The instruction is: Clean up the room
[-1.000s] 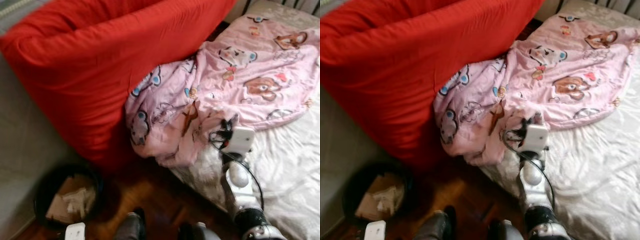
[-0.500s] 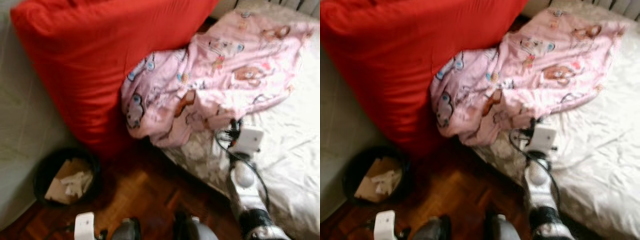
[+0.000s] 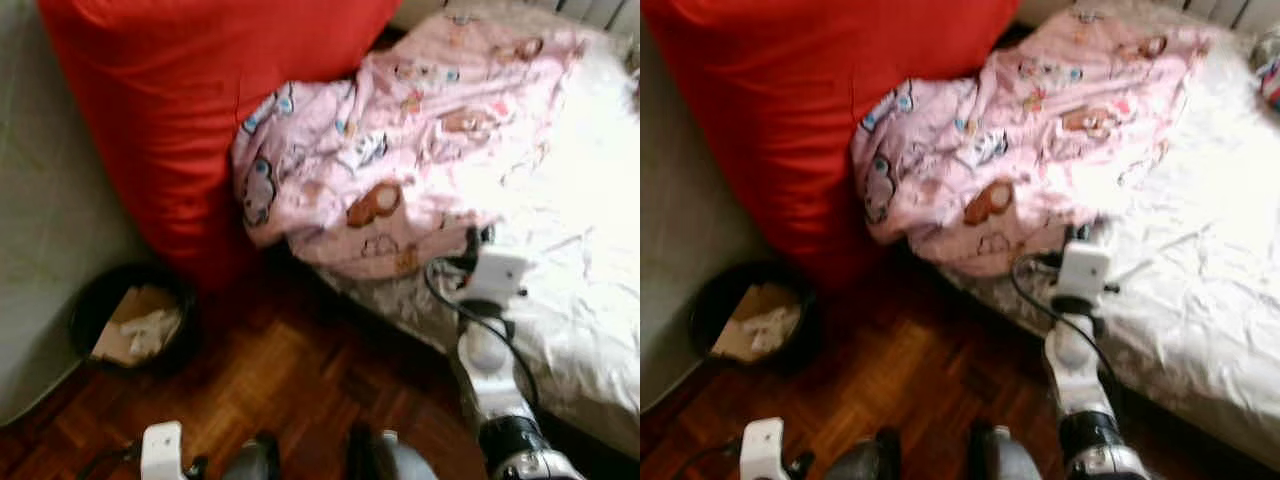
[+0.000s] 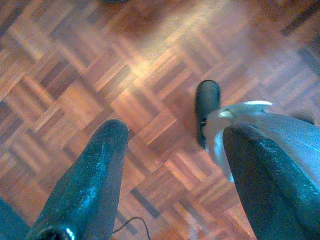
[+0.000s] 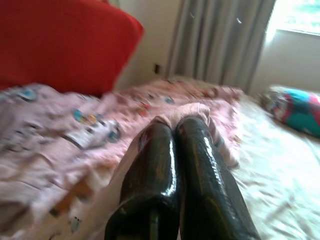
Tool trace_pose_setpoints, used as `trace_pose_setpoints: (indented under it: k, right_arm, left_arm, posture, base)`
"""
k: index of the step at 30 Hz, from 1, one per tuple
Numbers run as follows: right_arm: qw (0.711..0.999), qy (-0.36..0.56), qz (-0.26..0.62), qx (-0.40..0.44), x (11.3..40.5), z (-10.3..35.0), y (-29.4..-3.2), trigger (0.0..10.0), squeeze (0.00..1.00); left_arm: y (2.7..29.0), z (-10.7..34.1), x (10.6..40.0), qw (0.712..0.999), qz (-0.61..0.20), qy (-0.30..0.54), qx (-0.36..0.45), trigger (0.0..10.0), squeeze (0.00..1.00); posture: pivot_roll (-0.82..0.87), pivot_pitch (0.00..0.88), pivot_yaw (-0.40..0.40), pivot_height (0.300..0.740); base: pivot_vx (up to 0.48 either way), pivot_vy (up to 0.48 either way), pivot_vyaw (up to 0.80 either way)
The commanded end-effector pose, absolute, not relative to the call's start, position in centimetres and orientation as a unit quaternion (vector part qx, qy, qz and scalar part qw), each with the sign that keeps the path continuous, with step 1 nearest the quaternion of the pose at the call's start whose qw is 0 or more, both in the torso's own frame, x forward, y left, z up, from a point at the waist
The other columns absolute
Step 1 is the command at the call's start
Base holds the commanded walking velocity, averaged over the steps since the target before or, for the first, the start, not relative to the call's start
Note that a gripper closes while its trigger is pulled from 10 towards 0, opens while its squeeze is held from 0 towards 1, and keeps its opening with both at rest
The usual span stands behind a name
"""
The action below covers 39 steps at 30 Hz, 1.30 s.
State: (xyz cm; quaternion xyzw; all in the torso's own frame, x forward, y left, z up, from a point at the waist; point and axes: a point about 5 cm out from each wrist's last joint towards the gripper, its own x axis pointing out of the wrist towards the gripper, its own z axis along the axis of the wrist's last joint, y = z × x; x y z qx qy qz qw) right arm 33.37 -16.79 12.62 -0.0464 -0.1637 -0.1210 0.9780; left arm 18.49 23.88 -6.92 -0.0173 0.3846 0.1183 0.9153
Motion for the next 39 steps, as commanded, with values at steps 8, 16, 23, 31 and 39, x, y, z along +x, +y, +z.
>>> trace_pose_setpoints:
  k: [8,16,23,31,39]
  right_arm:
    - [0.968,-0.184,-0.150,-0.076,32.8,13.0,-17.9,10.0,0.00]
    - [0.961,-0.177,-0.191,-0.096,32.5,12.8,-18.8,10.0,0.00]
    - [0.957,-0.146,-0.230,-0.099,32.2,11.9,-20.0,10.0,0.00]
    - [0.947,-0.112,-0.276,-0.121,31.7,11.0,-22.1,10.0,0.00]
    - [0.933,-0.104,-0.314,-0.142,30.9,10.9,-23.3,10.0,0.00]
  left_arm:
    - [23.2,-8.3,16.0,0.899,0.111,0.424,-0.014,10.0,0.00]
    - [23.2,-8.3,16.2,0.898,0.110,0.426,-0.012,10.0,0.00]
    - [23.2,-8.2,16.3,0.897,0.109,0.428,-0.010,10.0,0.00]
    - [23.3,-8.3,16.1,0.895,0.109,0.432,-0.009,10.0,0.00]
    - [23.4,-8.4,16.0,0.894,0.109,0.435,-0.008,10.0,0.00]
  posture:
    - [0.03,0.281,-0.017,0.740]
    - [0.03,0.281,-0.017,0.740]
    - [0.03,0.280,-0.017,0.740]
    - [0.03,0.279,-0.018,0.740]
    - [0.03,0.279,-0.017,0.740]
  base:
    - [-0.114,0.000,0.00]
    - [0.000,0.000,0.00]
    - [0.000,0.000,0.00]
    - [0.000,0.000,0.00]
    - [0.000,0.000,0.00]
